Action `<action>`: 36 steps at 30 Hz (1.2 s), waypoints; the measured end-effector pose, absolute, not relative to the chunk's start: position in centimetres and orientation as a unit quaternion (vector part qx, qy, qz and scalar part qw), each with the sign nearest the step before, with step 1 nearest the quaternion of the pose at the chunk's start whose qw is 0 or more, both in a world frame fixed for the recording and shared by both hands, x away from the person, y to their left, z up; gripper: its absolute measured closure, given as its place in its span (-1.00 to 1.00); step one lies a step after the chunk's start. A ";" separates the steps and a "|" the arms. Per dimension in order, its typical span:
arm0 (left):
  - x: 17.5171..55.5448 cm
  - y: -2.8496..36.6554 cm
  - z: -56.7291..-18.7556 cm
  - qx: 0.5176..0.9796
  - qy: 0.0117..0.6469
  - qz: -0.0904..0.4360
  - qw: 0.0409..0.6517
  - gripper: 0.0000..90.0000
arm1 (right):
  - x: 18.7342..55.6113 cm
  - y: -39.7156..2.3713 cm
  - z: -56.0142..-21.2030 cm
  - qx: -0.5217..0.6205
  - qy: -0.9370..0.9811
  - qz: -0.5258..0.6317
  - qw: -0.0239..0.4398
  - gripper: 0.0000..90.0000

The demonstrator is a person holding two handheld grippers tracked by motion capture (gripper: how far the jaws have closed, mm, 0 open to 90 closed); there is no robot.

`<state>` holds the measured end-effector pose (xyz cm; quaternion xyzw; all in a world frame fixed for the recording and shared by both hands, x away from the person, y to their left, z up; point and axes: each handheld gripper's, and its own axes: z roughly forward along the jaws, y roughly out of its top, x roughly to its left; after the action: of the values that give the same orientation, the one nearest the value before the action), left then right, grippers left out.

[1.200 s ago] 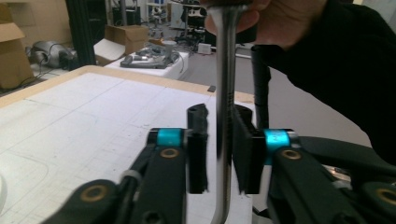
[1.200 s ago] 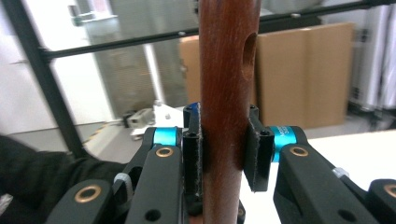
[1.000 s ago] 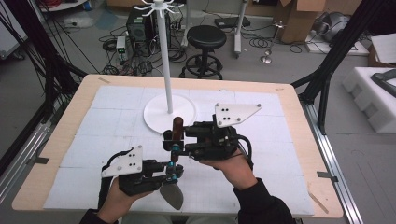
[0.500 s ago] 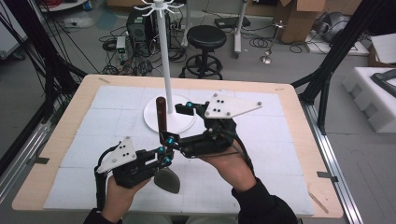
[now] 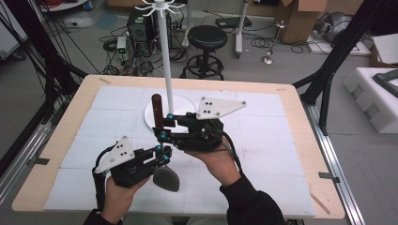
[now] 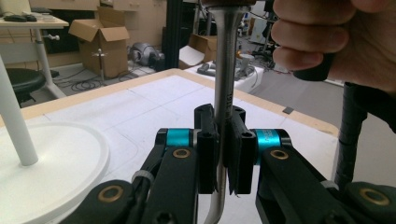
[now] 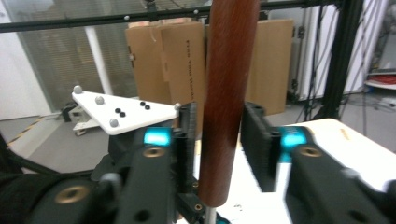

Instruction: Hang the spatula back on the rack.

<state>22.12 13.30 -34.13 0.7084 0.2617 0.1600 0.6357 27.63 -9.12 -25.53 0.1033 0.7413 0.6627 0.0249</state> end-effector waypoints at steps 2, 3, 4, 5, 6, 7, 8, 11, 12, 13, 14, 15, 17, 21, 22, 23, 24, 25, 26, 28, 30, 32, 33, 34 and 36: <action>22.1 13.4 -34.1 0.703 0.262 0.156 0.642 0.86 | 27.8 -8.9 -25.6 0.098 0.739 0.667 0.015 0.62; 22.1 13.6 -34.2 0.701 0.259 0.150 0.647 0.86 | 27.9 -8.8 -25.6 0.096 0.736 0.670 0.008 0.62; 22.2 13.7 -34.2 0.697 0.252 0.140 0.657 0.85 | 28.0 -8.7 -25.5 0.091 0.735 0.671 0.002 0.63; 22.2 13.9 -34.2 0.694 0.247 0.131 0.664 0.82 | 28.2 -8.5 -25.4 0.084 0.734 0.673 -0.005 0.63; 22.2 14.2 -34.3 0.689 0.246 0.133 0.669 0.64 | 28.3 -8.4 -25.3 0.078 0.736 0.672 -0.009 0.63; 22.2 14.5 -34.4 0.686 0.243 0.139 0.671 0.42 | 28.4 -8.3 -25.1 0.073 0.738 0.670 -0.011 0.63; 22.2 14.9 -34.6 0.685 0.241 0.144 0.672 0.27 | 28.7 -8.2 -24.9 0.065 0.740 0.670 -0.010 0.63; 22.2 16.4 -35.2 0.667 0.256 0.154 0.682 -0.01 | 29.9 -8.0 -24.3 0.064 0.732 0.678 -0.022 0.63; 22.2 17.3 -35.5 0.659 0.261 0.161 0.687 -0.11 | 30.3 -8.0 -24.1 0.066 0.732 0.678 -0.030 0.63; 22.2 17.8 -35.6 0.653 0.264 0.163 0.691 -0.14 | 30.8 -7.8 -23.7 0.069 0.730 0.680 -0.031 0.63; 22.2 18.5 -35.9 0.648 0.269 0.166 0.693 -0.18 | 31.1 -7.7 -23.5 0.068 0.729 0.680 -0.028 0.63; 22.3 19.1 -36.1 0.645 0.271 0.171 0.694 -0.25 | 31.4 -7.5 -23.1 0.070 0.732 0.678 -0.020 0.63; 22.3 20.5 -36.5 0.642 0.273 0.187 0.692 -0.38 | 32.0 -7.1 -22.5 0.074 0.738 0.671 -0.010 0.63; 22.3 22.9 -37.6 0.631 0.291 0.217 0.685 -0.60 | 34.1 -6.3 -21.7 0.087 0.740 0.667 0.004 0.63; 22.3 23.4 -38.0 0.629 0.295 0.221 0.684 -0.62 | 34.4 -6.2 -21.6 0.093 0.742 0.664 0.004 0.63; 22.3 23.9 -38.3 0.630 0.298 0.224 0.681 -0.62 | 35.0 -6.0 -21.4 0.095 0.741 0.665 0.009 0.63; 22.3 24.4 -38.7 0.629 0.303 0.230 0.678 -0.62 | 35.5 -5.8 -21.3 0.101 0.741 0.664 0.012 0.63; 22.4 24.7 -39.0 0.633 0.306 0.235 0.671 -0.62 | 36.0 -5.6 -21.1 0.104 0.741 0.664 0.014 0.63; 22.4 25.0 -39.3 0.636 0.309 0.237 0.666 -0.62 | 36.6 -5.5 -21.0 0.106 0.741 0.663 0.015 0.63; 22.6 25.7 -39.8 0.645 0.313 0.242 0.653 -0.62 | 37.5 -5.1 -20.6 0.113 0.740 0.663 0.018 0.63; 22.7 26.2 -40.3 0.646 0.320 0.240 0.650 -0.62 | 38.5 -4.6 -20.1 0.116 0.742 0.660 0.022 0.63; 22.6 26.6 -40.6 0.653 0.323 0.244 0.640 -0.62 | 40.1 -3.9 -19.3 0.124 0.744 0.655 0.029 0.63; 22.6 26.7 -40.7 0.654 0.324 0.245 0.638 -0.62 | 40.1 -3.9 -19.3 0.124 0.744 0.655 0.029 0.63; 22.6 26.9 -40.8 0.654 0.325 0.246 0.638 -0.62 | 40.6 -3.7 -19.1 0.128 0.745 0.654 0.030 0.63; 22.6 27.1 -40.9 0.651 0.325 0.249 0.639 -0.62 | 41.6 -3.4 -18.6 0.138 0.743 0.654 0.034 0.63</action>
<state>22.59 27.07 -40.87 0.6508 0.3251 0.2486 0.6395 41.56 -3.41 -18.65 0.1378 0.7428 0.6543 0.0344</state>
